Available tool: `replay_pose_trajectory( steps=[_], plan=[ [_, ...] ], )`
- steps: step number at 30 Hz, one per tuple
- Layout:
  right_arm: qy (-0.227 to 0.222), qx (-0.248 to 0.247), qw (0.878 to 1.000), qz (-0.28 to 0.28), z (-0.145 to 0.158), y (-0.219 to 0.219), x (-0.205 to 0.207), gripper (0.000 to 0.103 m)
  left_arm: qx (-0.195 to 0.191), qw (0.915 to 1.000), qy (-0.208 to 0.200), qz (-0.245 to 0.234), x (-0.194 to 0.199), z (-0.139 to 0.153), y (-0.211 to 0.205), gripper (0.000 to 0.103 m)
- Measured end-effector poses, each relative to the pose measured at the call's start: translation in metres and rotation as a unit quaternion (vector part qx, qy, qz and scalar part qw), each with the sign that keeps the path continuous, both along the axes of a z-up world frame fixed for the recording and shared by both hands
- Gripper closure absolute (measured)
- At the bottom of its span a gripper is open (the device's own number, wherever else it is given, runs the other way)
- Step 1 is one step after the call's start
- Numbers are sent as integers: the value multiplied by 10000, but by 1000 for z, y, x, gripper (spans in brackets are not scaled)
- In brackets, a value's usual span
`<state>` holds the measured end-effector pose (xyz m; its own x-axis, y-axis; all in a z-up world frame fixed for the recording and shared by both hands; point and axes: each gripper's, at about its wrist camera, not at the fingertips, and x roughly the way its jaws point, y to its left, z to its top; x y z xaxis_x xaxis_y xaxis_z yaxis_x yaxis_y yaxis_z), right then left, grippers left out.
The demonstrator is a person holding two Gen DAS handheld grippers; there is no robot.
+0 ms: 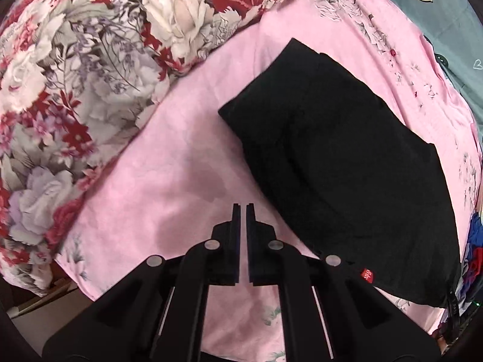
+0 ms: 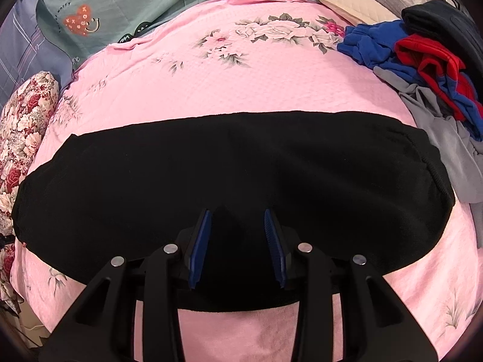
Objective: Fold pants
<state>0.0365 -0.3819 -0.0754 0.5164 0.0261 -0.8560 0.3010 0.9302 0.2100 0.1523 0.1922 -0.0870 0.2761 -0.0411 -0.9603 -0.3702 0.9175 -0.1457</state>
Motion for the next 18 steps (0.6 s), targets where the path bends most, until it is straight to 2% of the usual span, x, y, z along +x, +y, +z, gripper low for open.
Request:
replay_pose_trajectory(
  steps=[2, 3, 4, 5, 6, 7, 9, 10, 12, 18],
  plan=[
    [-79, 58, 9999, 72, 4, 2, -2, 65, -150, 9997, -146, -117, -1, 6, -7, 97],
    [-107, 67, 9999, 108, 7, 3, -2, 65, -147, 9993, -258, -212, -1, 13, -13, 91],
    [-150, 72, 9997, 159, 10, 4, -4, 65, -136, 9989, -344, -290, -1, 17, -19, 74],
    [-196, 112, 9995, 218, 12, 6, -5, 65, -141, 9977, -507, -433, -2, 25, -28, 63],
    [-242, 171, 9990, 331, 15, 8, -6, 65, -157, 9963, -638, -553, -3, 31, -35, 46],
    [-277, 229, 9981, 510, 17, 13, -7, 65, -164, 9941, -801, -719, -5, 39, -46, 40],
    [-295, 397, 9932, 1050, 20, 26, -10, 65, -177, 9901, -982, -984, -4, 47, -63, 38],
    [-299, 445, 9905, 1266, 21, 32, -12, 65, -215, 9888, -1009, -1078, -2, 46, -70, 34],
    [-272, 422, 9833, 1750, 20, 50, -15, 65, -393, 9866, -930, -1279, 5, 39, -85, 32],
    [-139, 66, 9698, 2434, 11, 91, -9, 65, -768, 9833, -209, -1635, 18, -9, -121, 32]
  ],
)
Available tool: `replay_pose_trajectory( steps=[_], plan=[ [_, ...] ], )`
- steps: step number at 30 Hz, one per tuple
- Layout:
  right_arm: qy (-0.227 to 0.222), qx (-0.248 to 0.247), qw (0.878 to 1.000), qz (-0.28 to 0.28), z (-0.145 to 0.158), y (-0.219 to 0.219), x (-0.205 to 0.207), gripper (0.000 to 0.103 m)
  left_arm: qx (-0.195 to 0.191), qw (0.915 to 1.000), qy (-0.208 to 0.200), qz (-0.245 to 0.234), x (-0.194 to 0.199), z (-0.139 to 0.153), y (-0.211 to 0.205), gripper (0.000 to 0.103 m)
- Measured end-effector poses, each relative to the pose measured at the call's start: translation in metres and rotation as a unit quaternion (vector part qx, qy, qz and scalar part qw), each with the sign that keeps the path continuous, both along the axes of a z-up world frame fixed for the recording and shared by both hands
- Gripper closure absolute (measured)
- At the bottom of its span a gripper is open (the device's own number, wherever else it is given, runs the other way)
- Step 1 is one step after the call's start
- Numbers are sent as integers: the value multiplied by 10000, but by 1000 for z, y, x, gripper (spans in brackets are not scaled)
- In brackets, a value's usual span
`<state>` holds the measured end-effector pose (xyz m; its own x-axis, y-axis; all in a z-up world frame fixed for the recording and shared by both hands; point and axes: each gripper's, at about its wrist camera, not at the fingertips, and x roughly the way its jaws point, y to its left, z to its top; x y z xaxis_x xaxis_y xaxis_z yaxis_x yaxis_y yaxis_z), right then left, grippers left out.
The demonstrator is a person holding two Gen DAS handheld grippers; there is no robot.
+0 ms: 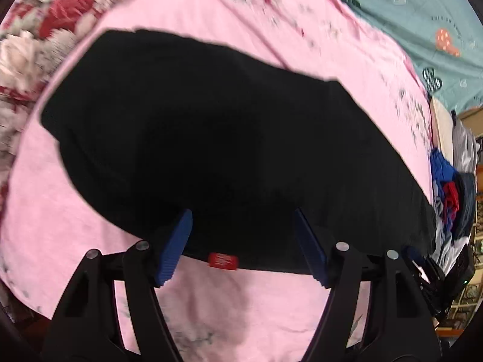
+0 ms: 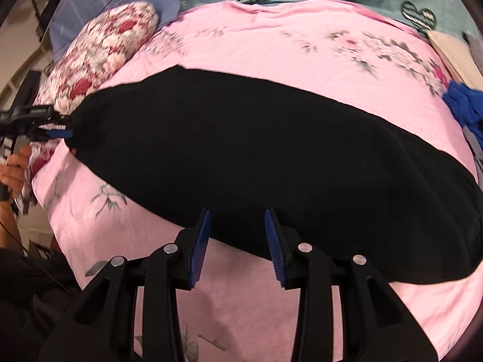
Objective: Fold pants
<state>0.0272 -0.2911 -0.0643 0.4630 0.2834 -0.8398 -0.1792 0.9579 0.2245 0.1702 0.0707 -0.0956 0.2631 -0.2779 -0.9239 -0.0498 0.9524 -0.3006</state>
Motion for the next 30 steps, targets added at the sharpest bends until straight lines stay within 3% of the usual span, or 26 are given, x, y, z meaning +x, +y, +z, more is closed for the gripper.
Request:
replay_pose_trajectory(
  steps=[3, 8, 10, 12, 16, 20, 28, 30],
  plan=[
    [13, -110, 9998, 157, -4, 8, 5, 65, 246, 9997, -90, -22, -2, -7, -7, 31],
    [53, -321, 9987, 381, -9, 17, 13, 65, 48, 10000, -10, 36, 2, -11, 0, 31],
    [56, -397, 9983, 413, -10, 18, 14, 71, -40, 10000, 10, 42, 4, -13, 3, 31],
    [67, -358, 9980, 521, -10, 20, 13, 91, -120, 9999, 29, 50, 5, -12, 7, 31],
    [26, -392, 9980, 492, -7, 23, 9, 99, -182, 9998, 60, 55, 7, -11, 10, 31],
    [26, 13, 9992, 387, 4, 14, 3, 102, -133, 9999, 45, 10, 5, -8, 11, 31],
    [279, -154, 9985, 438, -4, 15, -2, 101, 36, 9999, -20, -142, -1, -5, 13, 31],
    [48, -175, 9993, 312, 7, 10, -4, 78, 165, 9997, -86, -173, -5, -1, 13, 31]
  ],
)
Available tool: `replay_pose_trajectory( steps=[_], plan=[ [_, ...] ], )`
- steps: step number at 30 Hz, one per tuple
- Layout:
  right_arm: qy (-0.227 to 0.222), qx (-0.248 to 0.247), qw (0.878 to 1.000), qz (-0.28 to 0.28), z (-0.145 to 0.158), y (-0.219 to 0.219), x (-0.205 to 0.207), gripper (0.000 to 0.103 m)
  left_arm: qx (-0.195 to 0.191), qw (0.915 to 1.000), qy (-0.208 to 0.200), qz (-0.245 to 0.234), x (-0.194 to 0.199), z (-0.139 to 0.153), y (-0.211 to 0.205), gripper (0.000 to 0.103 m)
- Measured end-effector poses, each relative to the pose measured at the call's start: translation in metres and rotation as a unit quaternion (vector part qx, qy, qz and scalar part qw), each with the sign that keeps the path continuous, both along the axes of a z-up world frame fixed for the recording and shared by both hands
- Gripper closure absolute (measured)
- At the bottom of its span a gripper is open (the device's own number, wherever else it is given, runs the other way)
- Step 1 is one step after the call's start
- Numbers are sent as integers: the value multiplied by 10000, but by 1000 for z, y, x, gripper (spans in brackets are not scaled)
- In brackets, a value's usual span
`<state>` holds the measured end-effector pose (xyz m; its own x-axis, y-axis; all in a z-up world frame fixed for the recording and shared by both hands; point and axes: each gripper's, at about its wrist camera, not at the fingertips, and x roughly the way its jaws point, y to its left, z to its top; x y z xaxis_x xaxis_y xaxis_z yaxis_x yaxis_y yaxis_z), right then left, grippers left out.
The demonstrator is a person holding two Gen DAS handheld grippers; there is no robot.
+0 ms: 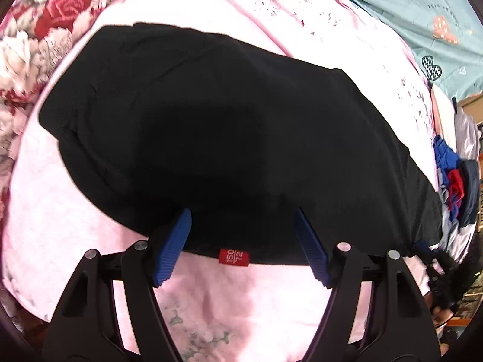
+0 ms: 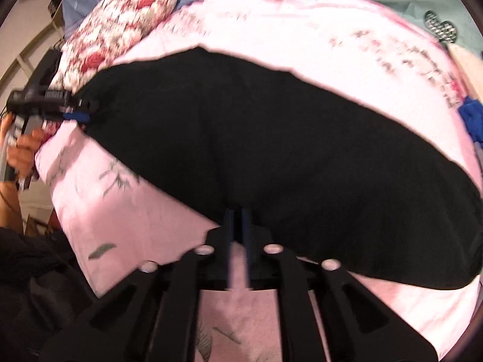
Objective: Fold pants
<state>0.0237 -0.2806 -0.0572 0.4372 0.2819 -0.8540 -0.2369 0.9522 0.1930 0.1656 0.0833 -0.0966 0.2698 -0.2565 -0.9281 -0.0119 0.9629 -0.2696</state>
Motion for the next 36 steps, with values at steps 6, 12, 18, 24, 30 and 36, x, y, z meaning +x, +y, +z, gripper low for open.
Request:
replay_pose_trajectory(
  steps=[6, 12, 18, 24, 30, 36],
  plan=[
    [-349, -102, 9874, -1543, 10, -88, 12, 76, 843, 9938, -167, 708, 1, 1, 34, 28],
    [-24, 582, 9404, -3351, -30, -212, 8, 101, 693, 9927, 31, 987, 7, -15, 66, 25],
    [-409, -46, 9142, -4031, -4, -210, 4, 96, 661, 9898, -139, 1253, 7, 7, 70, 26],
    [-287, 236, 9304, -3646, -14, -211, 25, 84, 859, 9909, -402, 951, 23, 14, 50, 19],
    [-121, -36, 9124, -4092, -26, -242, 23, 103, 1208, 9822, -66, 1438, 34, -12, 71, 18],
    [-524, -117, 9287, -3669, 3, -195, 30, 91, 914, 9863, -254, 1353, 29, 13, 65, 19]
  ],
)
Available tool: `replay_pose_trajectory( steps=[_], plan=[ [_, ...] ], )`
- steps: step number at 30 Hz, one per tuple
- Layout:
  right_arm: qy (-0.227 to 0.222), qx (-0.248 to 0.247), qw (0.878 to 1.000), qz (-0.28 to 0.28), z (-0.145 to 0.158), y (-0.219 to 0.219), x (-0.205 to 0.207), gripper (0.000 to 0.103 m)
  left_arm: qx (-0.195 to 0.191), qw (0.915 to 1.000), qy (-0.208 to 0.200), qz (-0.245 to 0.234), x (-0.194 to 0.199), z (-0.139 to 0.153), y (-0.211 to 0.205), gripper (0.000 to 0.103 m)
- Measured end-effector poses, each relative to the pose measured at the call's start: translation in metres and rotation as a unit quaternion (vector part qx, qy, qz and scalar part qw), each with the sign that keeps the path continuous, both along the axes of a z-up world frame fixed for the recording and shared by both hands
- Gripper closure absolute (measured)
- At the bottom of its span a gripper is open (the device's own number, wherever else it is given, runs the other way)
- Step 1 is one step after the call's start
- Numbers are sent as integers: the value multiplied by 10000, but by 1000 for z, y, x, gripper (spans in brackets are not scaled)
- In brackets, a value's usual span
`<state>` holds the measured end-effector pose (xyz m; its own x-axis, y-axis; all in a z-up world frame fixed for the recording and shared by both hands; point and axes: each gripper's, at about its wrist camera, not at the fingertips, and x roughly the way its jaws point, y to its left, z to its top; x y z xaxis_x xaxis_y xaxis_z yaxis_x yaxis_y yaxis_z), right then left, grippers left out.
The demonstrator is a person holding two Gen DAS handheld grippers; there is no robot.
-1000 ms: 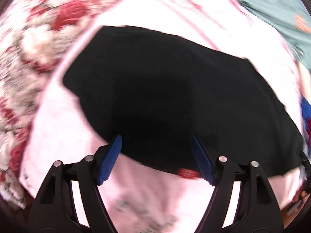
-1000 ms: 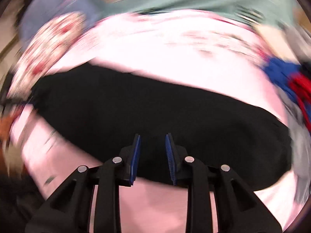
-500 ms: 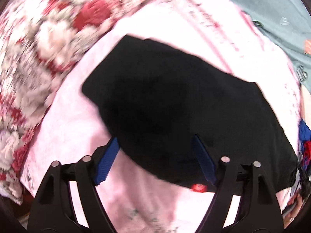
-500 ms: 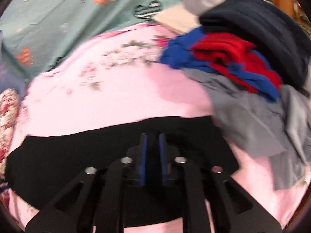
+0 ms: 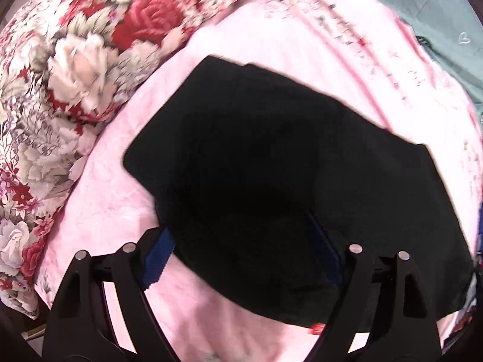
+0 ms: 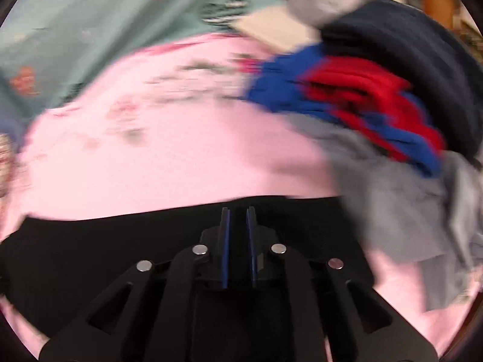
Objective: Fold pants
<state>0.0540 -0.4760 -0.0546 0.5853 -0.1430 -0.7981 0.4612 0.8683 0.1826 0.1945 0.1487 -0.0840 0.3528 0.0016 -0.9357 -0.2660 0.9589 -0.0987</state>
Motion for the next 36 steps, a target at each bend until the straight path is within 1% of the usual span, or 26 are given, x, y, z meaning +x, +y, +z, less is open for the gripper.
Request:
replay_pose_trajectory(
  steps=[2, 4, 6, 9, 10, 11, 12, 13, 14, 15, 16, 17, 18, 19, 20, 21, 23, 24, 26, 28, 29, 30, 31, 32, 34, 36],
  plan=[
    [-85, 235, 9984, 514, 3, 32, 13, 91, 38, 9998, -128, -156, 2, 4, -17, 16],
    [-115, 657, 9922, 1053, -1, 61, 27, 89, 170, 9995, -160, -233, 7, 4, -27, 15],
    [51, 864, 9877, 1305, -9, 77, 38, 85, 238, 9996, -67, -167, 13, -3, -32, 15],
    [448, 341, 9943, 910, -26, 61, 42, 87, 337, 9994, 125, -10, 18, -19, -24, 15],
    [298, 522, 9947, 835, -28, 45, 36, 92, 314, 9994, 168, 21, 22, -23, -19, 14],
    [186, 801, 9941, 713, -32, 30, 29, 100, 246, 9995, 211, 38, 23, -26, -15, 14],
    [121, 1081, 9933, 396, -37, 3, 21, 103, 207, 9995, 217, 46, 23, -26, -13, 14],
    [90, 1051, 9943, 158, -37, -11, 15, 103, 196, 9996, 196, 42, 21, -23, -11, 15],
    [240, 584, 9975, -307, -32, -24, 7, 103, 188, 9997, 158, 36, 19, -19, -12, 15],
    [245, 392, 9975, -542, -26, -31, -1, 96, 166, 9998, 65, 5, 14, -13, -13, 15],
    [177, 441, 9971, -590, -22, -31, -8, 92, 142, 9999, -14, -48, 5, -6, -14, 15],
    [13, 676, 9968, -428, -16, -28, -15, 90, 109, 9998, -98, -119, -4, 1, -18, 15],
    [-68, 850, 9963, -119, -13, -17, -19, 85, 85, 9996, -173, -187, -9, 7, -22, 15],
    [-77, 909, 9957, 157, -12, -4, -20, 78, 88, 9992, -248, -291, -15, 12, -30, 14],
    [-43, 904, 9946, 516, -12, 13, -22, 66, 122, 9987, -297, -390, -22, 17, -35, 14],
    [30, 851, 9931, 809, -14, 29, -24, 59, 183, 9978, -354, -521, -27, 20, -45, 14],
    [152, 774, 9894, 1222, -21, 49, -26, 59, 253, 9960, -428, -743, -22, 22, -62, 13],
    [271, 648, 9890, 1301, -27, 54, -27, 59, 321, 9944, -471, -895, -23, 21, -70, 11],
    [188, 510, 9895, 1338, -27, 55, -35, 59, 541, 9920, -457, -1049, -22, 14, -80, 10],
    [220, 559, 9922, 1094, -27, 38, -40, 59, 985, 9888, -307, -1076, -11, -4, -84, 9],
    [311, 471, 9945, 885, -26, 30, -42, 59, 1126, 9893, -52, -930, -5, -17, -80, 9],
    [470, 233, 9969, 595, -24, 22, -45, 59, 907, 9925, 20, -822, 0, -25, -72, 2],
    [590, 56, 9976, 359, -21, 21, -48, 59, 642, 9955, 43, -692, 1, -26, -59, 2],
    [681, -4, 9976, 105, -20, 16, -49, 59, 605, 9961, 34, -643, 2, -24, -53, 2],
    [602, 255, 9979, 36, -16, 22, -45, 57, 538, 9966, 57, -622, 1, -19, -50, 3],
    [397, 445, 9980, 226, -9, 34, -38, 57, 512, 9966, 68, -645, 2, -11, -53, 3]
  ],
)
